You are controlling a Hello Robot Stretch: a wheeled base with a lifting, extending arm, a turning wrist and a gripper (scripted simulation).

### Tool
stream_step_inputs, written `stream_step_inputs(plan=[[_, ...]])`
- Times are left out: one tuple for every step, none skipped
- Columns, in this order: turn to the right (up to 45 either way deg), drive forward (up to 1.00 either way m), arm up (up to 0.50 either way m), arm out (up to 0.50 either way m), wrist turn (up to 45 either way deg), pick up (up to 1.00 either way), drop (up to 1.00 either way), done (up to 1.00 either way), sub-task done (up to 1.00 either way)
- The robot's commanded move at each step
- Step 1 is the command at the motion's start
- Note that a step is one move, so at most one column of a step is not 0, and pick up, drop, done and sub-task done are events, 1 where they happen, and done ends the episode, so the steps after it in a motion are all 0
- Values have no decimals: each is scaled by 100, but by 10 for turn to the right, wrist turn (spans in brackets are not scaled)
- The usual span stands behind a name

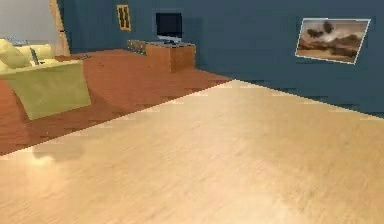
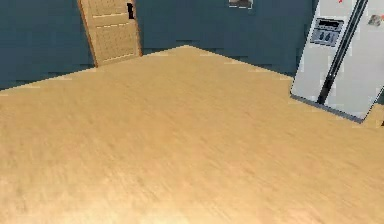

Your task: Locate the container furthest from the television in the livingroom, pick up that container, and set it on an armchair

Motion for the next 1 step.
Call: stream_step_inputs(plan=[[0,100,0,0,0,0,0,0,0]])
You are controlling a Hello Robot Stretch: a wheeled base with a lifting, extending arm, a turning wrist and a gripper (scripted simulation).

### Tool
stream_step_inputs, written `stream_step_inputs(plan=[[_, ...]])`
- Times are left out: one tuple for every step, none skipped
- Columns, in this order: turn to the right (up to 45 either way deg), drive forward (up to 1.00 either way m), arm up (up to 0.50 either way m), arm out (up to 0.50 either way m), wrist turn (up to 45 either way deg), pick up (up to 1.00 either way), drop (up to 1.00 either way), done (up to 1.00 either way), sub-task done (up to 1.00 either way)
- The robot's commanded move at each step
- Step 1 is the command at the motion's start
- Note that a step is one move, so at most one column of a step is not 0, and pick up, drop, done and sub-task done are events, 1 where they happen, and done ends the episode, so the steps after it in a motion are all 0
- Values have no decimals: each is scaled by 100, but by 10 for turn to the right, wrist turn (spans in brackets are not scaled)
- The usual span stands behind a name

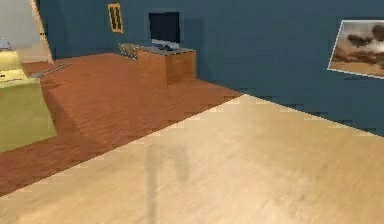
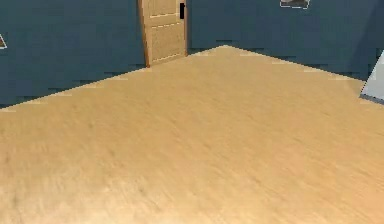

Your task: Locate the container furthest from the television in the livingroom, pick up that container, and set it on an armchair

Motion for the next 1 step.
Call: stream_step_inputs(plan=[[0,100,0,0,0,0,0,0,0]])
